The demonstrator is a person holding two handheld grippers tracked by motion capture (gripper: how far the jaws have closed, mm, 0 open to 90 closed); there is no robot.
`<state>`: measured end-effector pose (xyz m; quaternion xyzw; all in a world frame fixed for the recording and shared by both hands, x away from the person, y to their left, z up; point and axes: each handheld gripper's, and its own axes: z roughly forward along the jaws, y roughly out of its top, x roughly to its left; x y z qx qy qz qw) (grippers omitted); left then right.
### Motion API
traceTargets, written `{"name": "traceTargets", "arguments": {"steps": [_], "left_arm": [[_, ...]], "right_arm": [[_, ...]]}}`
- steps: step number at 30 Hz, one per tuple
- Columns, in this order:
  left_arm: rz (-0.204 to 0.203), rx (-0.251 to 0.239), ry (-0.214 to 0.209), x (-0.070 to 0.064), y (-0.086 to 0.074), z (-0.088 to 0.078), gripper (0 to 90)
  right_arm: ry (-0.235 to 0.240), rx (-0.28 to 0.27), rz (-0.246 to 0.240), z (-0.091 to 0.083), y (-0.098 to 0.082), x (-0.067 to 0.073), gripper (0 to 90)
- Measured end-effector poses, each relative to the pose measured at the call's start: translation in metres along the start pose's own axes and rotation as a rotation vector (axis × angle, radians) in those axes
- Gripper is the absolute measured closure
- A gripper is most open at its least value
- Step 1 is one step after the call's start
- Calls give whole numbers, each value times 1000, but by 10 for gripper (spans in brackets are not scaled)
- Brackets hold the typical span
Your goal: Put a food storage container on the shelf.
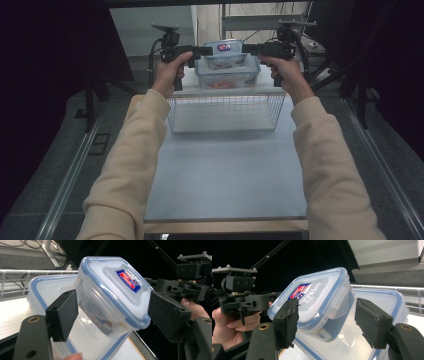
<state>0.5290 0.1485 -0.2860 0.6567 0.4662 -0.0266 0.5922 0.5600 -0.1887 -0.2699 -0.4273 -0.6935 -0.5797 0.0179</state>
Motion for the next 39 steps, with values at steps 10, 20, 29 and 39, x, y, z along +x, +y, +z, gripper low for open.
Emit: {"name": "traceTargets", "arguments": {"steps": [10,20,29,39], "left_arm": [[72,0,32,-14,-20,-23,405],[108,74,7,-21,-41,-12,844],[100,69,12,-22,-36,4,874],[89,67,12,-20,-32,9,876]], "right_arm": [[-3,-12,-3,-20,-12,6,356],[-2,-2,6,-31,-31,10,343],[2,5,7,-34,-40,8,341],[-1,6,6,-37,-40,3,341]]}}
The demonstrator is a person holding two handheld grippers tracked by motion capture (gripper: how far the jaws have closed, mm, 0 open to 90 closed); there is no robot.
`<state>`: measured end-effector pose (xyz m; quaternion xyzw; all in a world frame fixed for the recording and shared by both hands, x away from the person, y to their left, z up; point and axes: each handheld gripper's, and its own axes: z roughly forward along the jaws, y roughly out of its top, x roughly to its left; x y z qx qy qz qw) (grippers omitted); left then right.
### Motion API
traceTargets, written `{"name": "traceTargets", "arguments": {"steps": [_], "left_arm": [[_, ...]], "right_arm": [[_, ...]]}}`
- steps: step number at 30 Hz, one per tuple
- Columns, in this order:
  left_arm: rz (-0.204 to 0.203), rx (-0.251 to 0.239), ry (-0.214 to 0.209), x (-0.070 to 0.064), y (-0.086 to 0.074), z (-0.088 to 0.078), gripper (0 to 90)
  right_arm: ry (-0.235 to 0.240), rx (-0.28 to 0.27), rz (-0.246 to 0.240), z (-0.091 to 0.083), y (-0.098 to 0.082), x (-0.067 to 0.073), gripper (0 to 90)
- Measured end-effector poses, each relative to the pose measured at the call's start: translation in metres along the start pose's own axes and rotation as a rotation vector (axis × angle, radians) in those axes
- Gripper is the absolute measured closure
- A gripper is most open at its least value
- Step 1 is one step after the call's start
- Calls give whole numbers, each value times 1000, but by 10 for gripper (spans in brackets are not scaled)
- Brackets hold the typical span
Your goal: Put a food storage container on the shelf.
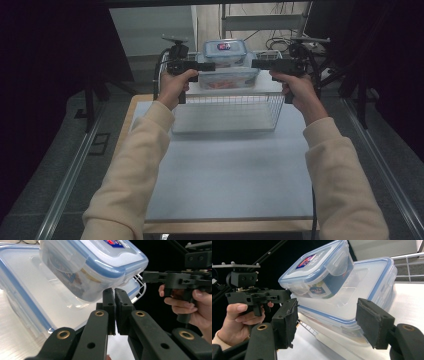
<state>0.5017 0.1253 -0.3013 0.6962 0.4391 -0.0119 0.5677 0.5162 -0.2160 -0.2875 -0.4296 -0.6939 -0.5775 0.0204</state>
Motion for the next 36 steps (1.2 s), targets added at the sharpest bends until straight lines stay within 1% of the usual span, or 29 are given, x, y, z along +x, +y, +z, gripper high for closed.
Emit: {"name": "traceTargets", "arguments": {"steps": [4,7,11,14,16,18,19,24,25,28,30,31,32,33,34,36], "left_arm": [[-5,4,-4,2,0,1,875],[0,6,1,3,1,2,875],[-4,5,1,3,0,1,874],[-4,-1,-2,0,-2,-3,876],[7,-2,-7,-2,-4,-8,880],[21,0,-7,-6,-7,-14,882],[32,3,-9,-7,-10,-18,883],[19,-15,-7,-13,-28,-34,891],[31,-15,-5,-13,-32,-37,893],[36,-12,-9,-15,-45,-44,894],[33,-12,-16,-15,-54,-48,895],[36,-13,-22,-15,-58,-50,895],[36,-13,-24,-16,-63,-52,895],[37,-13,-22,-16,-68,-53,895],[38,-15,-21,-16,-73,-55,895],[34,-8,-32,-16,-84,-57,894]], "right_arm": [[3,4,-5,1,-1,1,341],[6,5,-8,1,-1,1,341],[7,7,-7,1,-1,0,341],[10,10,-3,1,-2,-1,340],[15,9,-1,-2,-4,1,339],[15,6,-9,-2,-5,1,339],[17,2,-12,-3,-6,1,338],[25,5,-27,-9,-15,5,336],[26,4,-30,-10,-18,6,337],[30,8,-42,-14,-24,8,336],[43,-2,-40,-21,-33,8,336],[43,-2,-40,-21,-33,8,336],[54,-10,-39,-24,-40,9,336],[54,-10,-39,-24,-40,9,336],[62,-12,-38,-27,-44,9,336],[75,-16,-32,-31,-52,9,335]]}}
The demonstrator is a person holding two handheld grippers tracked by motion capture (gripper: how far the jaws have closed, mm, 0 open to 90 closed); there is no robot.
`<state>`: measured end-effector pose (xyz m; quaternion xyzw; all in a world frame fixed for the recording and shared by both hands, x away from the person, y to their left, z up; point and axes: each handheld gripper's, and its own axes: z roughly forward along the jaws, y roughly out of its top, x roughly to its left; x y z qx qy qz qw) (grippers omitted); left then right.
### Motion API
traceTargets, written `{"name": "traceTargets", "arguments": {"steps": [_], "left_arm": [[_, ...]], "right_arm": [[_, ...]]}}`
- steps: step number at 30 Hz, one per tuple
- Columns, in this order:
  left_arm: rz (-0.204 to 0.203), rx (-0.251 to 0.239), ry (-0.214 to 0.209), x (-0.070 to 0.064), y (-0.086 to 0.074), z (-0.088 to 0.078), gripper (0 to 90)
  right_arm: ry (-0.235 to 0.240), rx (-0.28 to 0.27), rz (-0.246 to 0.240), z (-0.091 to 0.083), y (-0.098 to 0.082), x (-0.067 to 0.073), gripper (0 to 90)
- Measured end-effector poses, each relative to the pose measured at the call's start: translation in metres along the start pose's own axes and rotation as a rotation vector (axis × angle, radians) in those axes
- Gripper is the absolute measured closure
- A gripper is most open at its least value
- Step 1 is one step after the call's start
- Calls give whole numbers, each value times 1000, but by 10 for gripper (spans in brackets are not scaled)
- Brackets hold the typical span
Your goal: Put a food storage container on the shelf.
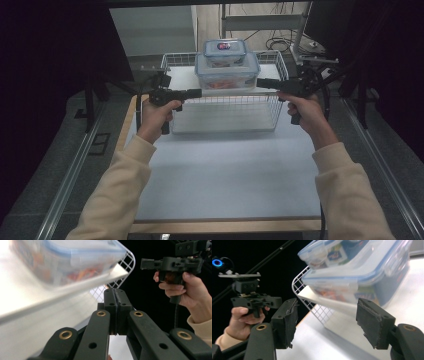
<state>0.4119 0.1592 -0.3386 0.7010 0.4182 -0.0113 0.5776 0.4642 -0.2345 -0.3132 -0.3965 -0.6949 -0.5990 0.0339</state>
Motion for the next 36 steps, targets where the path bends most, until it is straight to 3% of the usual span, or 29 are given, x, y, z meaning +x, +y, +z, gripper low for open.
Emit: {"name": "traceTargets", "arguments": {"steps": [5,9,11,14,20,23,26,27,28,29,36], "left_arm": [[-24,-4,-8,2,-31,-5,889],[-35,1,12,4,-59,-7,879],[-58,-21,28,5,-73,-8,878],[-47,-11,52,4,-92,-8,872],[-63,18,48,6,-125,-5,841],[-60,34,51,8,-140,0,763],[-83,49,69,9,-152,5,554],[-87,54,72,11,-155,7,554],[-99,80,80,14,-159,9,460],[-99,80,80,14,-159,9,426],[-86,84,117,15,-162,5,342]], "right_arm": [[16,-5,-13,-11,-23,-2,333],[18,1,-17,-19,-46,-8,329],[8,6,-24,-24,-60,-11,328],[-4,13,-34,-30,-79,-15,328],[-13,59,-5,-36,-127,-25,326],[-25,98,5,-35,-150,-31,324],[-33,135,8,-31,-169,-33,321],[-33,135,8,-31,-169,-33,321],[-33,140,-1,-30,-174,-33,318],[-33,140,-1,-30,-174,-33,318],[-34,148,0,-28,-180,-34,312]]}}
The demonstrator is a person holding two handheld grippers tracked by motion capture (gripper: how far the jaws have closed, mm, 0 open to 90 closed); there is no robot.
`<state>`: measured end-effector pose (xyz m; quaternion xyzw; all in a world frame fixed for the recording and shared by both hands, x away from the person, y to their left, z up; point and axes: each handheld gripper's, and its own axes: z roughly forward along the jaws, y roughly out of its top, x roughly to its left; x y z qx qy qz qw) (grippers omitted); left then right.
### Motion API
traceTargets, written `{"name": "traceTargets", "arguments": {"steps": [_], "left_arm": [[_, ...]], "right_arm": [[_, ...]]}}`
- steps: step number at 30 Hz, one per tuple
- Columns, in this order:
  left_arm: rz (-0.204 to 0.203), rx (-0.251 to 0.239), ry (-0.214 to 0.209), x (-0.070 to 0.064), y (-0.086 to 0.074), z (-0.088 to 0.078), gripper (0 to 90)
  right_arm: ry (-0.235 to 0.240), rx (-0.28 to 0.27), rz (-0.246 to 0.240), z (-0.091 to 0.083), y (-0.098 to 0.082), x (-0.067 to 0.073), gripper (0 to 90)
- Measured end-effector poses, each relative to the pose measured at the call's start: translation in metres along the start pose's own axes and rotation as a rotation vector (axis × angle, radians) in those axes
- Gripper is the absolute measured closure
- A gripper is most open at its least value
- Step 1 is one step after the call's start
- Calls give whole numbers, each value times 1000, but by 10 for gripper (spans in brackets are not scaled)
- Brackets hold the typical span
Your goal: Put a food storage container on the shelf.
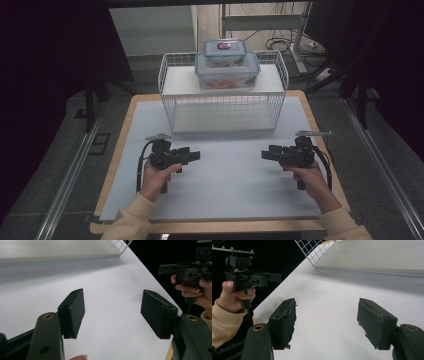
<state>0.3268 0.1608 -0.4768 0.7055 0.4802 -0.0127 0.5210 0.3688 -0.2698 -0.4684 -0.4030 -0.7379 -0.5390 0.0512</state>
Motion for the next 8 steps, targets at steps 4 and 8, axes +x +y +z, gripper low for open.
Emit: {"name": "traceTargets", "arguments": {"steps": [4,8], "left_arm": [[13,4,15,0,-1,0,314],[23,10,19,1,-1,1,283]], "right_arm": [[-1,-4,-3,0,-1,0,305],[-2,-17,-9,-2,0,1,293]]}}
